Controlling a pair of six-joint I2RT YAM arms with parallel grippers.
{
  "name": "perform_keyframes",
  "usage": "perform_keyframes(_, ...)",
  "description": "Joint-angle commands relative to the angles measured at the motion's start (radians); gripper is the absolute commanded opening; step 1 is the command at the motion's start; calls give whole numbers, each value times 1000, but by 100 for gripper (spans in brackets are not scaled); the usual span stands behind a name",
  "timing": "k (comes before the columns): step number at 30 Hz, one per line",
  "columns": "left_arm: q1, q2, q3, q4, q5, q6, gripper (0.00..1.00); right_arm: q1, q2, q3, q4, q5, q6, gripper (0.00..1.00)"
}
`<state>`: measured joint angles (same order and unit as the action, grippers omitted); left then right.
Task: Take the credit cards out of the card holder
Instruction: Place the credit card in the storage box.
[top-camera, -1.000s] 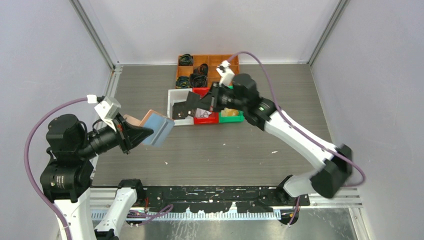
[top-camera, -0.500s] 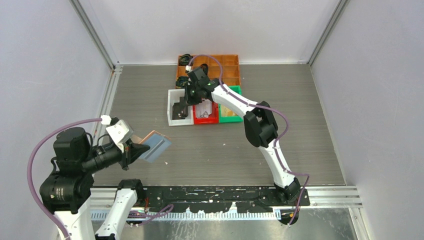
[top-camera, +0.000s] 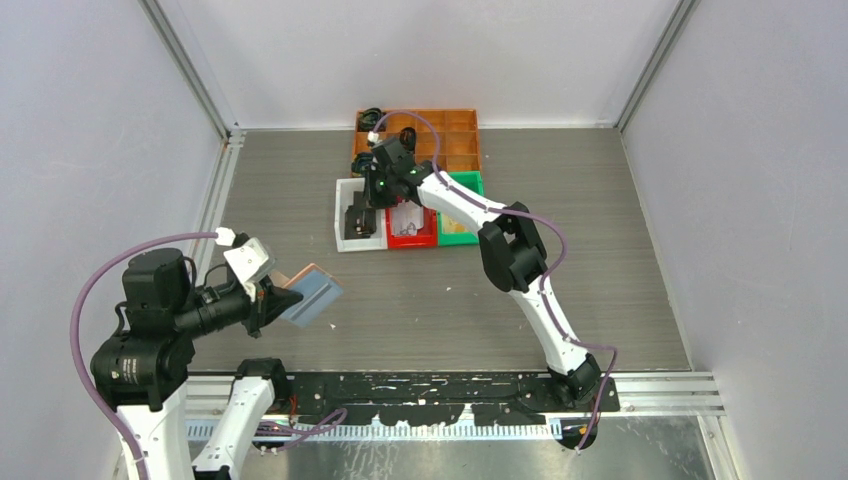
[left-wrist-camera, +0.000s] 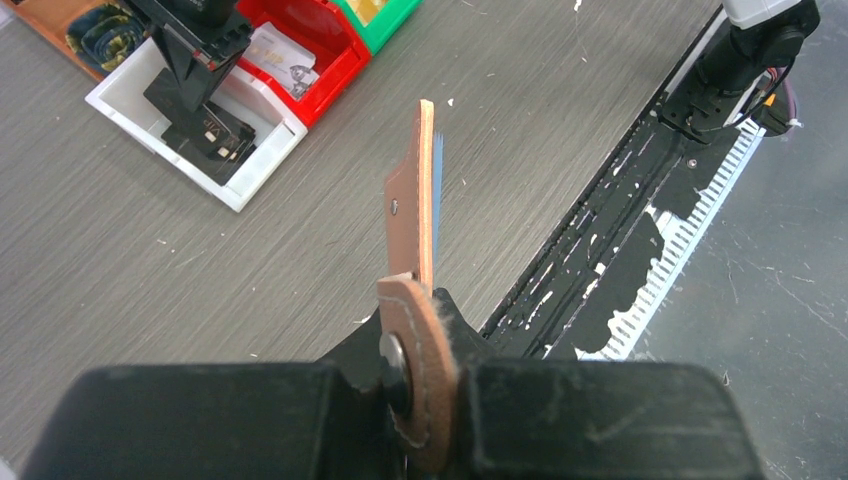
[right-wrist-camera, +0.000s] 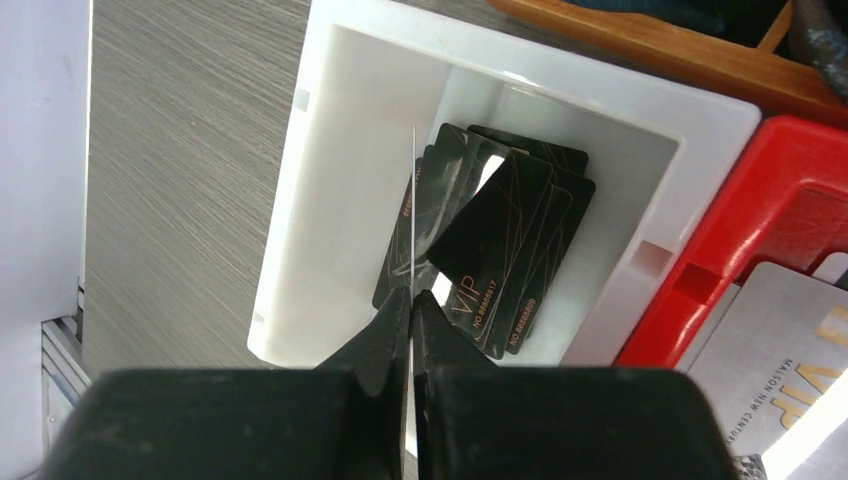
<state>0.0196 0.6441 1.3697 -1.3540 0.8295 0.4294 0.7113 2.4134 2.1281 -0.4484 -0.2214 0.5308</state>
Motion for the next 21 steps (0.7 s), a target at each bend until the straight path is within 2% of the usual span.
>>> perform_keyframes(1, 0, -5, -11, 28, 16, 35, 0, 17, -40, -7, 118, 10, 3, 18)
perform_keyframes(6, 0, -12, -35, 30, 28, 43, 0, 26, -153, -110, 174, 28, -15, 50)
perform_keyframes(8, 0, -11, -44, 28, 41, 43, 0, 28, -234, -169, 214, 17, -11, 59)
perform_keyframes(15, 0, -11, -59, 25, 75, 47, 0, 31, -521, -407, 361, -38, -13, 79)
perform_keyframes(21, 0, -27, -77, 49, 92, 44, 0, 32, -717, -652, 575, -254, 35, 91)
